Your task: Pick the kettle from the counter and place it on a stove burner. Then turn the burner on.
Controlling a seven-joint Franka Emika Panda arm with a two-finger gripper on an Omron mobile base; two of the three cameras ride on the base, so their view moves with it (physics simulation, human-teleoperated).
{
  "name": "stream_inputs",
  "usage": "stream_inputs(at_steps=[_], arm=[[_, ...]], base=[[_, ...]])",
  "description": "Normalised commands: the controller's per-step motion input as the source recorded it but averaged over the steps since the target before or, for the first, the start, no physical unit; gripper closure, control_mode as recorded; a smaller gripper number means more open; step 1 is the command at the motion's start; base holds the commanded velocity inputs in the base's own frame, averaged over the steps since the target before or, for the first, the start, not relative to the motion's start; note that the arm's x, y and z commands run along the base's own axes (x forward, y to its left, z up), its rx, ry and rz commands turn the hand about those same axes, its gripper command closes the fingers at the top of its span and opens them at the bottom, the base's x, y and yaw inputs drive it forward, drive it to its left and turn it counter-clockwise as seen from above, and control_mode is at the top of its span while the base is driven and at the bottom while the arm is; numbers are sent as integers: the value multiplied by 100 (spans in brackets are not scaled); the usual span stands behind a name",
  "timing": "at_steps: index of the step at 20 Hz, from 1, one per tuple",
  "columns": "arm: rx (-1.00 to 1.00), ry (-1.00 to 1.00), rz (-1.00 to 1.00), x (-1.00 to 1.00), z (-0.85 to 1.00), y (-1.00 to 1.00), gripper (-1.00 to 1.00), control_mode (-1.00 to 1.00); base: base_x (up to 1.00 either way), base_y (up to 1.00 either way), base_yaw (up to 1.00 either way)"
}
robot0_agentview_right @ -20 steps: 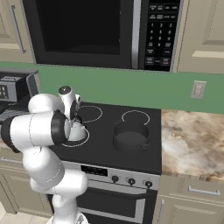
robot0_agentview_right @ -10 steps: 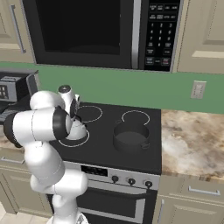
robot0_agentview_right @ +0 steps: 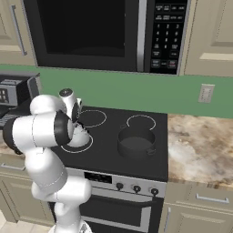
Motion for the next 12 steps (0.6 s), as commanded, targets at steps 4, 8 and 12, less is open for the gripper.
stream_inputs(at_steps=[4, 8, 12], arm=[[0, 0, -1, -2, -5, -12, -100, -100], [0, -3, -2, -1, 0, -14, -100, -100], [0, -12, -1, -17, 6, -11, -100, -100]], base=[[0, 0, 0], [0, 0, 0], [0, 0, 0]])
